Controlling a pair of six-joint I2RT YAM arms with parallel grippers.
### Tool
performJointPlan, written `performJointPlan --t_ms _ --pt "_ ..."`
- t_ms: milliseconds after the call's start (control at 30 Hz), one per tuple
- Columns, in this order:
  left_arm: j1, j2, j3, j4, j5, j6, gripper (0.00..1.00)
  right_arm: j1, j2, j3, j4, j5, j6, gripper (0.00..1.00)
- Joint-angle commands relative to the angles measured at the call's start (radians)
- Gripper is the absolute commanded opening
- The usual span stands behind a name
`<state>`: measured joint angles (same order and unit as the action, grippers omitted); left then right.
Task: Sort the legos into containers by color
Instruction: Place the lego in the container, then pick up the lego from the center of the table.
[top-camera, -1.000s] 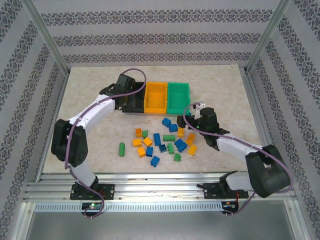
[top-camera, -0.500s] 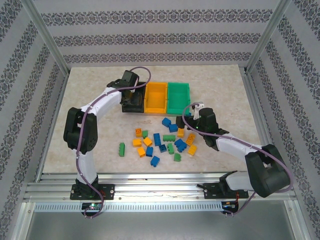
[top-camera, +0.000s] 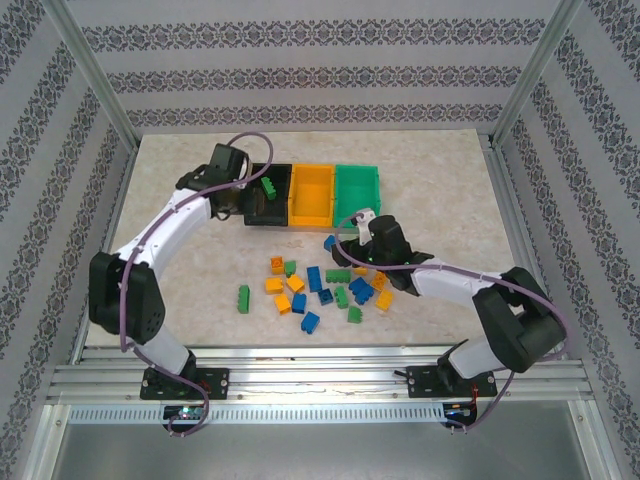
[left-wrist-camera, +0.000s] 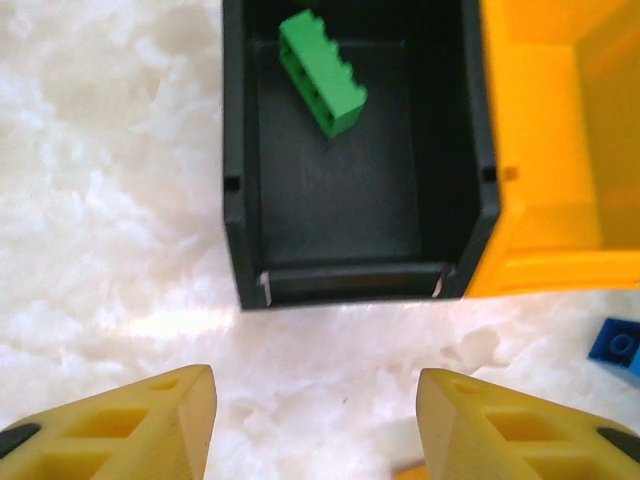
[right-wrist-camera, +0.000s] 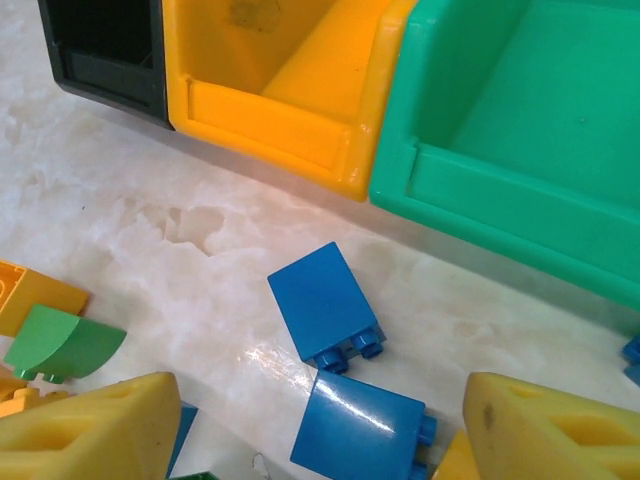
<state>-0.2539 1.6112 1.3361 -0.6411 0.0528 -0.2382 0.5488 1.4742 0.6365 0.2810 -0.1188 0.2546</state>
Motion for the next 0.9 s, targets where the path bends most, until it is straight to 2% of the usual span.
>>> performJointPlan --t_ms 0,167,367,633,867 --pt "0.018 -0.032 -0.077 0.089 0.015 -0.003 0.54 0.007 0.053 0.051 -0.063 0.001 -0.029 0.70" --pt "0.028 -0.029 -0.056 0.057 0.030 0.007 0.53 0.019 0.116 0.103 -0.111 -0.004 -0.040 0.70" --pt "0.030 -0.019 -0.052 0.058 0.070 0.007 0.52 0.042 0.156 0.157 -0.191 0.051 -0.071 0.71" --pt "0.033 -0.009 -0.041 0.058 0.099 0.014 0.52 0.038 0.031 0.081 -0.264 0.105 -0.015 0.70" --pt "0.033 -0.008 -0.037 0.057 0.141 0.008 0.52 0.020 0.083 0.127 -0.296 0.068 -0.003 0.70"
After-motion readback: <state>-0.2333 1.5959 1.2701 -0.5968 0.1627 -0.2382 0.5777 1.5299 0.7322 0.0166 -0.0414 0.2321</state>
